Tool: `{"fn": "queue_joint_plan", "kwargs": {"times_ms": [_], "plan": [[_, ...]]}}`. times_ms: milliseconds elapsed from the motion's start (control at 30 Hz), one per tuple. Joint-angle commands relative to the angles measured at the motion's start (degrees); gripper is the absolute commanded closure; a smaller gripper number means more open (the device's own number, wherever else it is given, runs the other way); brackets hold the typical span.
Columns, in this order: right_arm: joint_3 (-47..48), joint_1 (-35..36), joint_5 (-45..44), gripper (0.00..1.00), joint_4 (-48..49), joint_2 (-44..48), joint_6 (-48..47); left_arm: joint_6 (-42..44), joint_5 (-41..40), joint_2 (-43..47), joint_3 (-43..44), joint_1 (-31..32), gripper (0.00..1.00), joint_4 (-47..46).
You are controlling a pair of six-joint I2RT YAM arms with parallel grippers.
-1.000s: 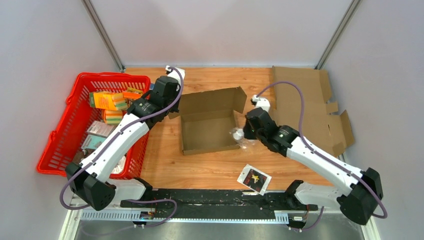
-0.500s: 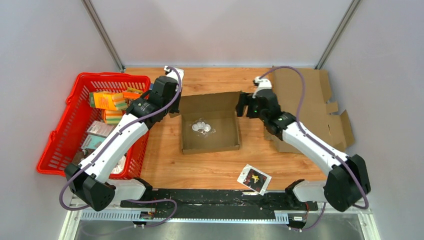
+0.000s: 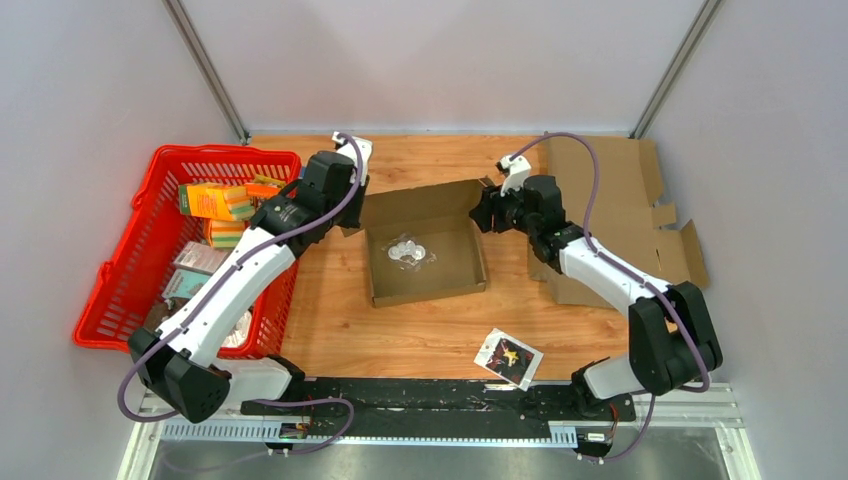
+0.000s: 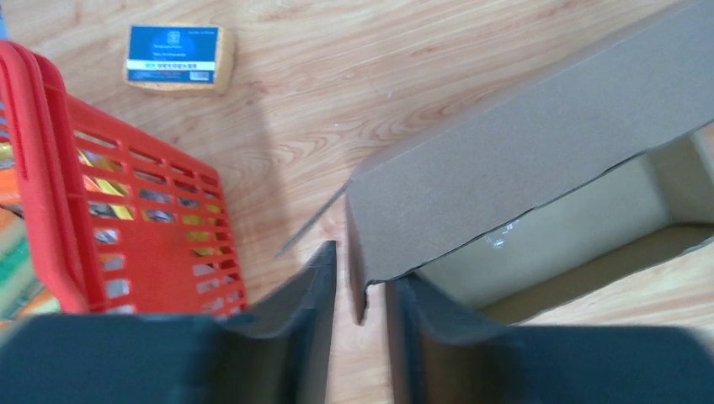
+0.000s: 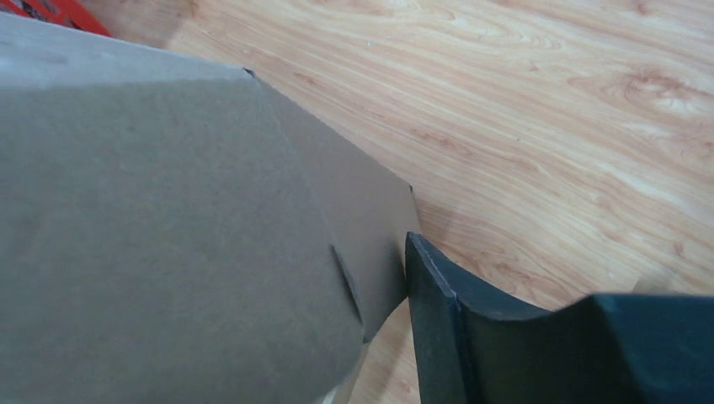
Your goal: Fold the paper box
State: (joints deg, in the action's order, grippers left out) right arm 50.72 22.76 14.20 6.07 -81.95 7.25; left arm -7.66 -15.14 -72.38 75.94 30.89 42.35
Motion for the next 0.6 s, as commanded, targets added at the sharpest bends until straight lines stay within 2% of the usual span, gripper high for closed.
{"fn": "queue_joint_plan", "kwargs": {"times_ms": [0,33,67,167,300,367,467,567], "plan": [[0.61,-1.49,1.97,0.52,5.27,2.23,-2.24,3.96,3.52,3.99,1.06,-1.27,0.54,-0.16],[0.78,-3.06,4.85,0.55,5.19,2.41,-1.97,6.06,5.01,6.09,0.09,-1.8,0.49,-1.55],[0.96,-3.95,6.62,0.63,4.75,2.24,-1.89,6.34,4.68,7.15,-0.61,-2.85,0.41,-2.18],[2.97,-6.06,12.16,0.82,2.82,0.05,-3.28,6.6,7.21,9.1,-3.16,-5.92,0.34,-4.55],[6.14,-7.56,16.39,0.87,-1.66,-2.33,-5.31,8.97,8.27,7.7,-3.34,-7.07,0.31,-4.99],[6.06,-8.52,17.35,0.92,-1.23,-2.25,-5.05,10.29,12.73,5.33,-3.35,-8.12,0.29,-5.08],[5.53,-9.14,18.32,0.94,-0.35,-2.07,-4.7,9.95,17.74,1.46,-3.08,-10.15,0.29,-7.09],[5.62,-9.14,18.59,0.99,-0.18,-2.51,-4.87,9.68,18.65,-1.53,-1.51,-10.06,0.29,-10.0]]}}
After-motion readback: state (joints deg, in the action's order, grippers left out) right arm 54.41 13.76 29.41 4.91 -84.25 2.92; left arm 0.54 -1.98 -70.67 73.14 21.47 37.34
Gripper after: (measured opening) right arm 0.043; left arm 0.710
